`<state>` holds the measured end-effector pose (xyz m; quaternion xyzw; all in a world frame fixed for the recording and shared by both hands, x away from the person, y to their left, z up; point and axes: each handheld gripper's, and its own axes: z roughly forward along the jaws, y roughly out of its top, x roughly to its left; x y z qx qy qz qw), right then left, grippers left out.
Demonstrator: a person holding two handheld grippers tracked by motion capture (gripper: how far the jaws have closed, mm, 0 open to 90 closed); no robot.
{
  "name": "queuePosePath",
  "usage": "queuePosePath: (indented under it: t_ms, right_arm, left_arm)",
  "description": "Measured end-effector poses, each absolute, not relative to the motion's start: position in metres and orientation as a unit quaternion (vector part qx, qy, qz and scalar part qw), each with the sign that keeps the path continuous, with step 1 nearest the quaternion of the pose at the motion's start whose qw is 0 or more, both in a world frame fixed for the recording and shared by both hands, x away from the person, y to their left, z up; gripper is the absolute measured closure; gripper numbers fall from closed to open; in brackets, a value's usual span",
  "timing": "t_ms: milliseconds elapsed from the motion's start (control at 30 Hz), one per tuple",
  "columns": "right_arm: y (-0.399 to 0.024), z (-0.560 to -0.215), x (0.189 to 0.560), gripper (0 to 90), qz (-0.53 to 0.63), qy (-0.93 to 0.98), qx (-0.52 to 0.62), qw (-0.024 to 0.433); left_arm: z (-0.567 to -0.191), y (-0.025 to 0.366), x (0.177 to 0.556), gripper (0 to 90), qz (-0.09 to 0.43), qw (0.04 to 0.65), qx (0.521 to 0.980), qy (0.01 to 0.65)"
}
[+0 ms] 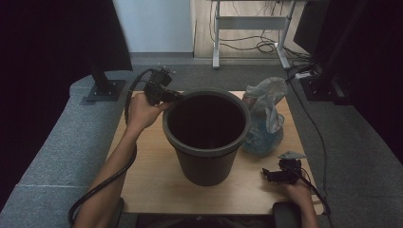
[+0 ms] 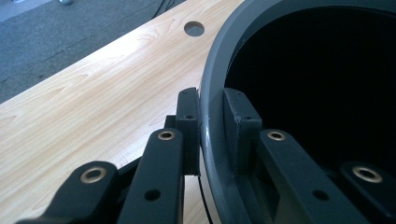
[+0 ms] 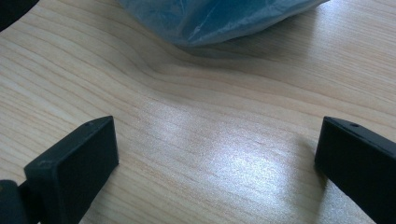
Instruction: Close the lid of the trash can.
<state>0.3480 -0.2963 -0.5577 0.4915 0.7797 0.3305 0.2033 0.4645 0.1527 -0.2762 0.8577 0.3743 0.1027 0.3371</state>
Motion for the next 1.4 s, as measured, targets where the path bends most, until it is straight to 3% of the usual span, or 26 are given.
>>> queuePosePath:
  t_ms: [100,167,267,600,1000,1100,1400]
  right_arm:
    - [-0.296,-0.558,0.348,0.0,0.330,0.780,0.492,0.203]
    - [-0.296,-0.558,0.348,0.0,0.330,0.780,0.491,0.203]
    - [-0.296,-0.558,0.348,0.0,0.330,0.780,0.491,0.203]
    - [-0.296,-0.558,0.348,0.0,0.330,0.780,0.492,0.203]
    - [-0.296,-0.558,0.348,0.0,0.331,0.780,0.492,0.203]
    - [-0.296,-0.558,0.348,0.0,0.330,0.780,0.491,0.203]
    - [-0.296,-0.558,0.348,0.0,0.331,0.780,0.491,0.203]
  left_arm:
    - [-0.276,0.155,0.465,76.0,0.099,0.342,0.858,0.369]
    - [-0.276,0.155,0.466,63.8,0.086,0.343,0.862,0.364]
    - [-0.275,0.155,0.465,55.6,0.083,0.334,0.873,0.344]
    - [-0.267,0.162,0.456,15.4,0.106,0.321,0.895,0.291]
    - [-0.259,0.198,0.447,7.0,0.113,0.349,0.881,0.298]
    - [-0.261,0.204,0.447,0.2,0.110,0.354,0.879,0.298]
    - [-0.268,0.220,0.446,0.0,0.118,0.360,0.874,0.304]
